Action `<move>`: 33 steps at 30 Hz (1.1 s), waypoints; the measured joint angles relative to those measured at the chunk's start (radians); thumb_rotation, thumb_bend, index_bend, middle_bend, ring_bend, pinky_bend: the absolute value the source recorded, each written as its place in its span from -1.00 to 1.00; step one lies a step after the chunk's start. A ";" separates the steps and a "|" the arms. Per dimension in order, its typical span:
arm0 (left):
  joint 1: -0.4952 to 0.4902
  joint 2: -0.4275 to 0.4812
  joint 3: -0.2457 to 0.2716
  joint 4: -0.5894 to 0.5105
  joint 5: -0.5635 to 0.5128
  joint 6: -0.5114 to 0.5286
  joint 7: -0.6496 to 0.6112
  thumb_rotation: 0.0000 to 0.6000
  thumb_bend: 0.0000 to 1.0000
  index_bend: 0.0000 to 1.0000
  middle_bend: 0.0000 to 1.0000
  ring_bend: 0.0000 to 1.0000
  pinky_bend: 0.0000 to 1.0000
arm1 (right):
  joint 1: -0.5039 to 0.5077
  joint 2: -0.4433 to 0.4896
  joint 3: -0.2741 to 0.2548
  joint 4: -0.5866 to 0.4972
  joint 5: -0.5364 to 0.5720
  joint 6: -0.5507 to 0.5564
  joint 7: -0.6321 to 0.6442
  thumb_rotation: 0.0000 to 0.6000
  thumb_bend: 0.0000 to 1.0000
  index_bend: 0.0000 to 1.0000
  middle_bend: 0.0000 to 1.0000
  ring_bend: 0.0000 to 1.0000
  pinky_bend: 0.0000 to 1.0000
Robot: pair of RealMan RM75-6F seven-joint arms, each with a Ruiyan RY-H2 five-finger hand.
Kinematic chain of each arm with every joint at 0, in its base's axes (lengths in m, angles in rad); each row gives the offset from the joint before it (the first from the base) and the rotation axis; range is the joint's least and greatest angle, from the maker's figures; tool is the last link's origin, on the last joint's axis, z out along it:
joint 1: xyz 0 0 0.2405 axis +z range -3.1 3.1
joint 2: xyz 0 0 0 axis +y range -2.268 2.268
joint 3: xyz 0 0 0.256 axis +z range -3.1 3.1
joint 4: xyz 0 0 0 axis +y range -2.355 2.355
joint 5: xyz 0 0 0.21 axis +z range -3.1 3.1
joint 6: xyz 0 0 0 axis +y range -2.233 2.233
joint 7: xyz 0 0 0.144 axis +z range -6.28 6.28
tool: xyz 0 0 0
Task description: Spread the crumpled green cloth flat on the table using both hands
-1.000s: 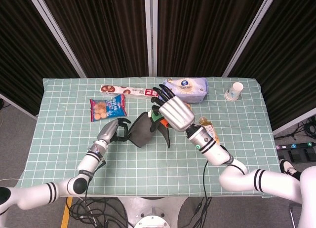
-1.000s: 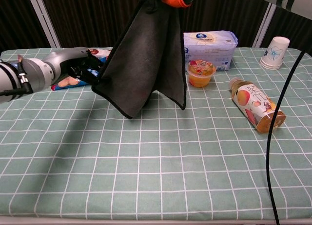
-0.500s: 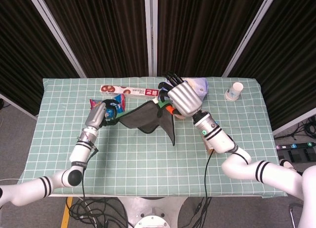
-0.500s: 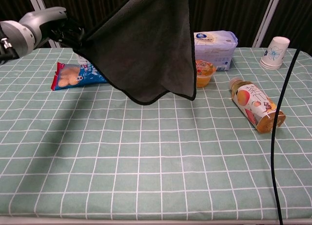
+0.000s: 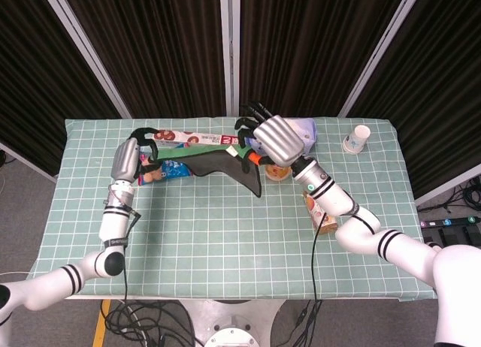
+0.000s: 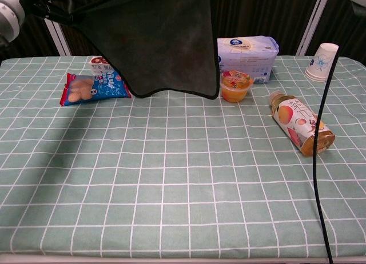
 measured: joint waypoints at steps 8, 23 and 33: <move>0.083 0.010 0.155 -0.071 0.161 0.070 0.014 1.00 -0.07 0.61 -0.25 -0.62 -0.52 | -0.024 -0.033 -0.121 0.032 -0.106 0.036 0.120 1.00 -0.12 0.40 -0.33 -0.81 -0.87; 0.184 0.070 0.360 -0.186 0.403 0.127 0.070 1.00 -0.08 0.61 -0.25 -0.62 -0.52 | -0.069 -0.003 -0.263 -0.095 -0.221 0.071 0.158 1.00 -0.12 0.40 -0.33 -0.81 -0.87; 0.220 0.097 0.428 -0.232 0.473 0.120 0.121 0.97 -0.09 0.61 -0.25 -0.62 -0.52 | -0.090 -0.006 -0.303 -0.133 -0.242 0.071 0.159 1.00 -0.12 0.39 -0.33 -0.83 -0.87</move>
